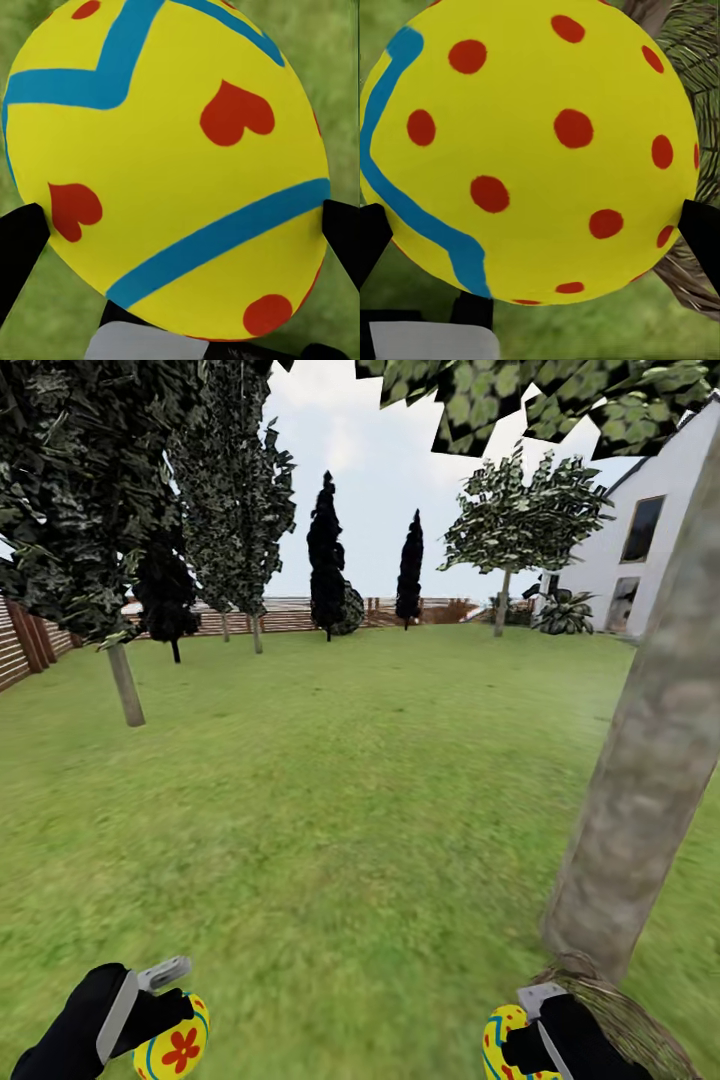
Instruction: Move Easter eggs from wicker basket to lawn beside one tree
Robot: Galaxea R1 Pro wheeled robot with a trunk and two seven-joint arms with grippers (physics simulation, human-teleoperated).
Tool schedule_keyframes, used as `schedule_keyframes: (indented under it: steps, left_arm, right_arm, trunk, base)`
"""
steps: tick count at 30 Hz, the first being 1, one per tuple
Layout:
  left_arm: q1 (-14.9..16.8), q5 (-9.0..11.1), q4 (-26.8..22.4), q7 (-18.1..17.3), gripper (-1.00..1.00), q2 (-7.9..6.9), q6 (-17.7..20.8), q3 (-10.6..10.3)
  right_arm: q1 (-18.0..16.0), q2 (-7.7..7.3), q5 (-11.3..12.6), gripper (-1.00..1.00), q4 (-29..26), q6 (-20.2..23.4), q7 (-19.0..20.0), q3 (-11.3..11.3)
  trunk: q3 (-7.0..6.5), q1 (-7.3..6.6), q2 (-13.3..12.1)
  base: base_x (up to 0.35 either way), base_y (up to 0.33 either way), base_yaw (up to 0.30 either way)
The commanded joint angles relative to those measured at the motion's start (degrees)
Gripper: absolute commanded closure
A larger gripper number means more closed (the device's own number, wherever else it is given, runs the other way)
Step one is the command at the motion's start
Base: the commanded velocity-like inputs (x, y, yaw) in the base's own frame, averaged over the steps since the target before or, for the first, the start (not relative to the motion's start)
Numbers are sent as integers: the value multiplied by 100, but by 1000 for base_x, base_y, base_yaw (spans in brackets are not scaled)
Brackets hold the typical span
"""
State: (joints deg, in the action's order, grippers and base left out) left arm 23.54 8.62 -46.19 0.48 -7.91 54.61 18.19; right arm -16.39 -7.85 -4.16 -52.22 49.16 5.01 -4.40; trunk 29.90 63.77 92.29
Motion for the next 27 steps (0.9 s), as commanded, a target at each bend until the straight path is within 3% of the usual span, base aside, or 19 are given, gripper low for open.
schedule_keyframes:
  steps: [1, 12, 27]
  left_arm:
    - [1, 22, -4, 5, 100, 0, 23, 9]
    - [2, 26, -4, -4, 100, -9, 23, 17]
    - [1, 24, 2, 5, 100, -9, 23, 18]
  right_arm:
    - [-5, -5, -42, 100, -7, 31, 44, -7]
    - [-5, 1, -59, 100, 0, 32, 35, -34]
    - [-5, 0, -59, 100, -7, 34, 35, -25]
  trunk:
    - [-14, -21, -38]
    - [-229, -263, -479]
    - [-499, -592, -1081]
  base:
    - [138, 322, -297]
    - [138, 322, -282]
    - [199, 262, -11]
